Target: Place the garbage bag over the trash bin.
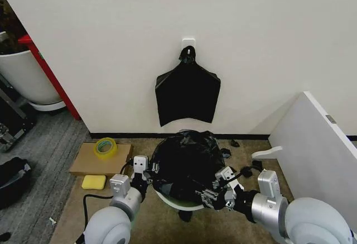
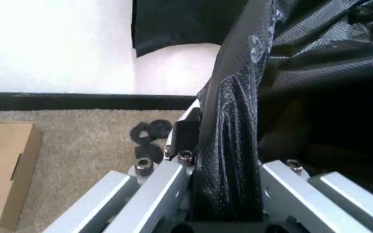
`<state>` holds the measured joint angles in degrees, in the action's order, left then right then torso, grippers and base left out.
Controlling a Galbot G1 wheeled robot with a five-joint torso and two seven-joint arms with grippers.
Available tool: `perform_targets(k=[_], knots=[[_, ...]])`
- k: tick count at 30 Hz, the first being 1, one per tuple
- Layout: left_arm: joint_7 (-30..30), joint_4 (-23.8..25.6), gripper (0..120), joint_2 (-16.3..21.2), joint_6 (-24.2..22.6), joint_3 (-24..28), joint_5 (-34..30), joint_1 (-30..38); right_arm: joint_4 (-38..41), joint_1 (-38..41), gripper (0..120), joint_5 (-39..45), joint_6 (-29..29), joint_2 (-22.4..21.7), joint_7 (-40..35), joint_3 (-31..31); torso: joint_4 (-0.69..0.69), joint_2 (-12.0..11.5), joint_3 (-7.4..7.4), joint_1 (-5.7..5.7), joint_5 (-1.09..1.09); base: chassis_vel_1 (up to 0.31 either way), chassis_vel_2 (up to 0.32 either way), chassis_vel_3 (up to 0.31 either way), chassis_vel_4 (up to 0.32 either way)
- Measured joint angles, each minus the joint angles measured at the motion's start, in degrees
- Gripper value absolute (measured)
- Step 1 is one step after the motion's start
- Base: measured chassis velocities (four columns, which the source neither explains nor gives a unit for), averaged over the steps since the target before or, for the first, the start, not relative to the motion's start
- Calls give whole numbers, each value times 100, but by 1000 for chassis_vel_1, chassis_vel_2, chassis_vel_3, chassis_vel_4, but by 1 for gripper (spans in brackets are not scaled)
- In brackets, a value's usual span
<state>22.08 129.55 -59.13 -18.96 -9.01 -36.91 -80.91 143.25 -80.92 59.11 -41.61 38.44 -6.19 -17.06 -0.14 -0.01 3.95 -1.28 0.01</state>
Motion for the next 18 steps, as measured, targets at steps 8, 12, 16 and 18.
perform_targets(k=[8, 12, 16, 18], knots=[[76, -34, 1, -55, -29, 2, -206, 41, 0, -175, 0, -970, 304, -68, 319, 68, 0, 0, 0, 0, 0, 0, 0, 0, 0], [315, -67, 1, -120, -155, -48, -748, 156, 0, -269, 0, -1445, 642, -106, 574, 72, 0, 0, 0, 0, 0, 0, 0, 0, 0], [695, -135, 1, -186, -289, -162, -1476, 359, -1, -394, 0, -1929, 1263, -197, 1159, 90, 0, 0, 0, 0, 0, 0, 0, 0, 0], [778, -147, 1, -189, -330, -203, -1687, 434, -8, -423, 0, -2019, 1449, -235, 1387, 94, 0, 0, 0, 0, 0, 0, 0, 0, 0]])
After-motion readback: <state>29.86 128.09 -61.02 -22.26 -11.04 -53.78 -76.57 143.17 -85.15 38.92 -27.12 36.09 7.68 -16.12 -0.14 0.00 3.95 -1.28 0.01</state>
